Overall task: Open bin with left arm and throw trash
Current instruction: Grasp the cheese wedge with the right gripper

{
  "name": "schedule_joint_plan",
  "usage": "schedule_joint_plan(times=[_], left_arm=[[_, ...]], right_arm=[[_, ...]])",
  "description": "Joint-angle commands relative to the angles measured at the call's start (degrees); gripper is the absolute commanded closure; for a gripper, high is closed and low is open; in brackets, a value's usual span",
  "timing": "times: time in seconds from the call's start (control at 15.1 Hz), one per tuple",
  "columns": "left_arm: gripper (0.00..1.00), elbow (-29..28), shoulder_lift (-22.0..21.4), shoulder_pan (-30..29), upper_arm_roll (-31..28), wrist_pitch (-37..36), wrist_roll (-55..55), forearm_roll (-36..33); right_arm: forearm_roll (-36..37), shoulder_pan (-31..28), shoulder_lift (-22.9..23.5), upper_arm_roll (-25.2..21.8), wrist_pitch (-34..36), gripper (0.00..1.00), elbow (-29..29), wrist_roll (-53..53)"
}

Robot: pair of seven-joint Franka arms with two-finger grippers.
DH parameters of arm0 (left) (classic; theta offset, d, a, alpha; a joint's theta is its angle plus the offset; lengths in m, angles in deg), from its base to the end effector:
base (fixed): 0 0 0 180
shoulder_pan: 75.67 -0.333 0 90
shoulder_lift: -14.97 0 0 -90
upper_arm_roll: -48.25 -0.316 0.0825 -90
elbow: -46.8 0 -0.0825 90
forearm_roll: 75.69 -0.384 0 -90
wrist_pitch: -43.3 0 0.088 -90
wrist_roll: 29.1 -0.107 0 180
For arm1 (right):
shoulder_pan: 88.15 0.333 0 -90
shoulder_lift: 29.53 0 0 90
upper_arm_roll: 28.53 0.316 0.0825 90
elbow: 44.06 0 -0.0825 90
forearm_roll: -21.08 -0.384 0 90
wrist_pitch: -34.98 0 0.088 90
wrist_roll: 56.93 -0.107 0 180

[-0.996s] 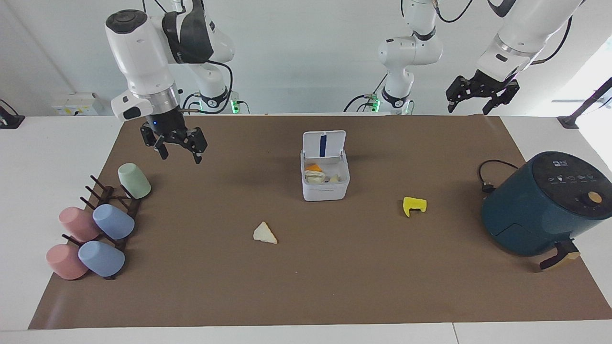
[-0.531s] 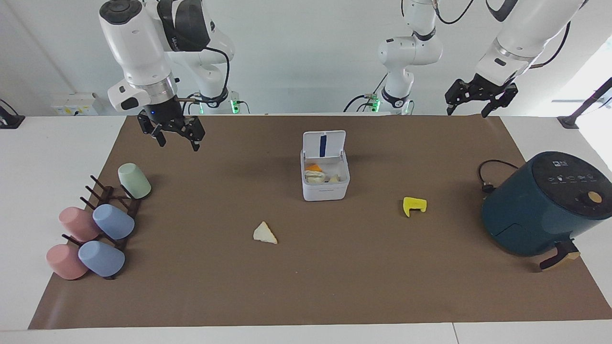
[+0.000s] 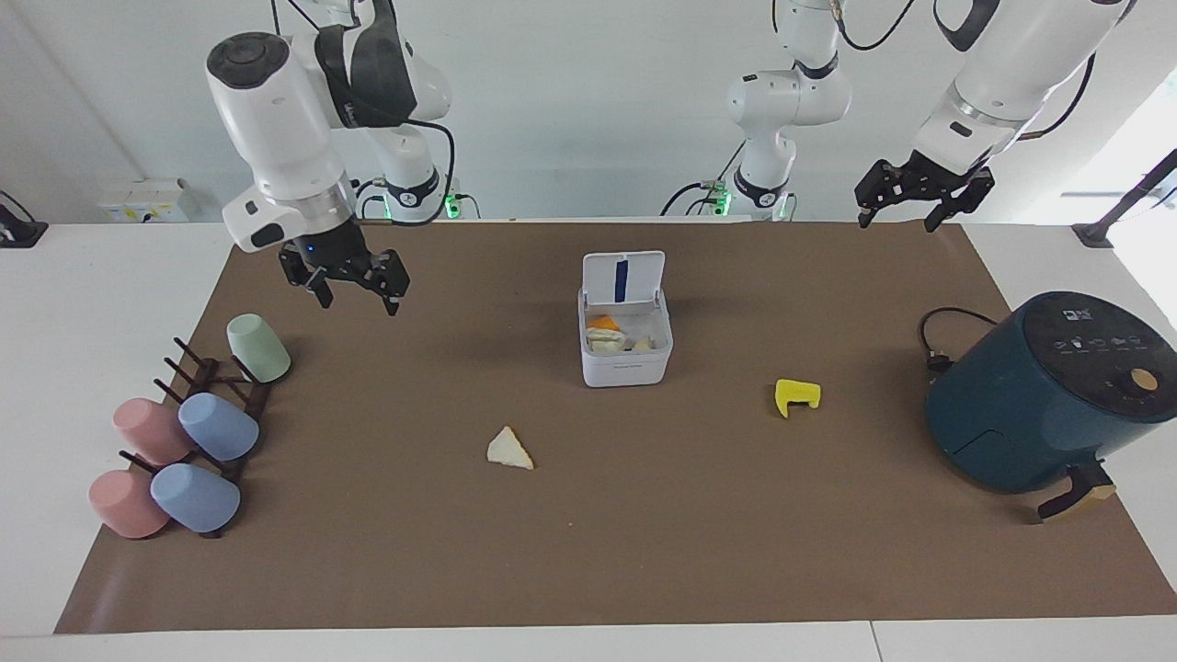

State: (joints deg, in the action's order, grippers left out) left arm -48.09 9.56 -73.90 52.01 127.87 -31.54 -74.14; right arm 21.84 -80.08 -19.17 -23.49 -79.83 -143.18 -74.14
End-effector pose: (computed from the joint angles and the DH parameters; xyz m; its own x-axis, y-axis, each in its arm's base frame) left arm 0.5113 -0.0543 0.6271 0.9865 -0.1400 -0.0848 -0.1384 -0.9901 0.0245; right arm 0.6096 0.1378 0.4808 0.9936 -0.0698 0.0884 -0.0673 -0.9973 -0.0308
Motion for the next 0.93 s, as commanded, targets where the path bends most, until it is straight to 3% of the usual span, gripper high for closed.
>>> schedule_joint_plan(times=[0.0,0.2,0.33,0.6,0.73,0.86], left_arm=[[0.0,-1.1,-0.5,-0.2,0.3,1.4,1.7,1.3],[0.0,-1.3,-0.7,-0.7,0.3,1.9,1.6,1.2],[0.0,-3.2,0.0,-0.2,0.4,5.9,1.5,1.2],[0.0,-11.5,4.6,2.4,0.5,20.6,0.1,1.2],[0.0,-12.7,9.3,4.0,0.5,26.1,-4.0,1.2],[0.0,-13.6,11.8,4.1,0.6,29.1,-9.2,1.2]], right_arm=[[-0.1,1.2,3.5,0.2,-4.8,0.0,-1.1,2.4],[0.7,4.6,9.3,0.1,-9.4,0.0,-1.2,1.8],[1.3,6.5,12.5,0.1,-14.0,0.0,-1.5,0.9],[3.6,7.5,16.1,0.0,-20.4,0.0,-2.6,-2.5],[3.9,7.2,16.5,0.0,-26.7,0.0,-6.5,-2.5],[3.9,7.4,16.2,0.0,-27.8,0.0,-7.6,-2.5]])
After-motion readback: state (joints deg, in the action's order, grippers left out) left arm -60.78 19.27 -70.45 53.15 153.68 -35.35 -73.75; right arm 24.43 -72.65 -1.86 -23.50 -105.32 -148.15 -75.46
